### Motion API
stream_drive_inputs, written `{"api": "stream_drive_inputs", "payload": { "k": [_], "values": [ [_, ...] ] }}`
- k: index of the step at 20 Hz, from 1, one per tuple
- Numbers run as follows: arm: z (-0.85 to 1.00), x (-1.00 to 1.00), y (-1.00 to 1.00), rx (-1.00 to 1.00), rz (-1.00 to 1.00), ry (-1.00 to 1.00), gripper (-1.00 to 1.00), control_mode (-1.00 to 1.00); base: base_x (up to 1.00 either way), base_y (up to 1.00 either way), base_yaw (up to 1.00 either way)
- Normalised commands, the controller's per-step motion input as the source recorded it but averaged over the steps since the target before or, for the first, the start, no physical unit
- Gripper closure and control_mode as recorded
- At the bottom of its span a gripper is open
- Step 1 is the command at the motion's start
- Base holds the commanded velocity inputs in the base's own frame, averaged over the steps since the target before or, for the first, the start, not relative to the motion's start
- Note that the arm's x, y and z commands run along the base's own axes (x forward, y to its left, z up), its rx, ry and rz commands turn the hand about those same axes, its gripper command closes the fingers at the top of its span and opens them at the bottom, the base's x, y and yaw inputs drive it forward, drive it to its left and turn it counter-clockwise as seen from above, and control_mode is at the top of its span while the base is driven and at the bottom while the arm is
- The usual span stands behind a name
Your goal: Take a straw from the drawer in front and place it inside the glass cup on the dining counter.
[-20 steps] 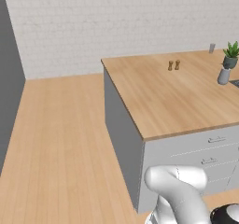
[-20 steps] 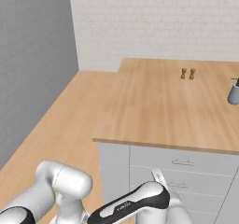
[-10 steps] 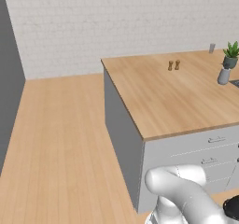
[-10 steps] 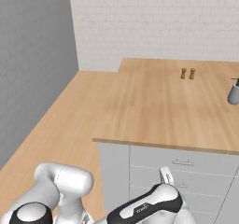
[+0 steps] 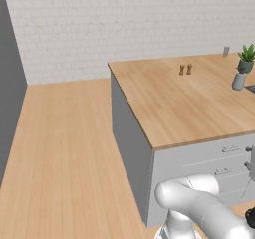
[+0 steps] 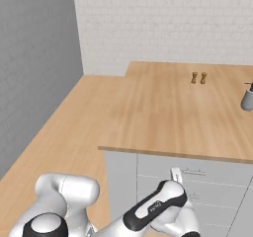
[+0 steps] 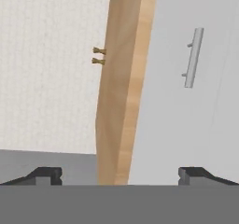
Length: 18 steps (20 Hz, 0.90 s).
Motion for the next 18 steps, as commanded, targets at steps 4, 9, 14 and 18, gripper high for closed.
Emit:
{"api": "stream_drive_inputs", "payload": {
  "k": [4, 9, 14, 18],
  "values": [
    [-0.13, 0.44, -0.05, 0.01, -0.09, 0.02, -1.0, -1.0, 0.0, 0.0, 0.0],
    [-0.19, 0.18, -0.28, 0.02, -0.01, 0.1, -1.0, -1.0, 0.0, 0.0, 0.0],
    [-0.23, 0.1, -0.44, 0.05, 0.0, 0.08, -1.0, -1.0, 0.0, 0.0, 0.0],
    [-0.24, 0.18, -0.25, 0.04, 0.0, 0.06, -1.0, -1.0, 0.0, 0.0, 0.0]
  ]
}}
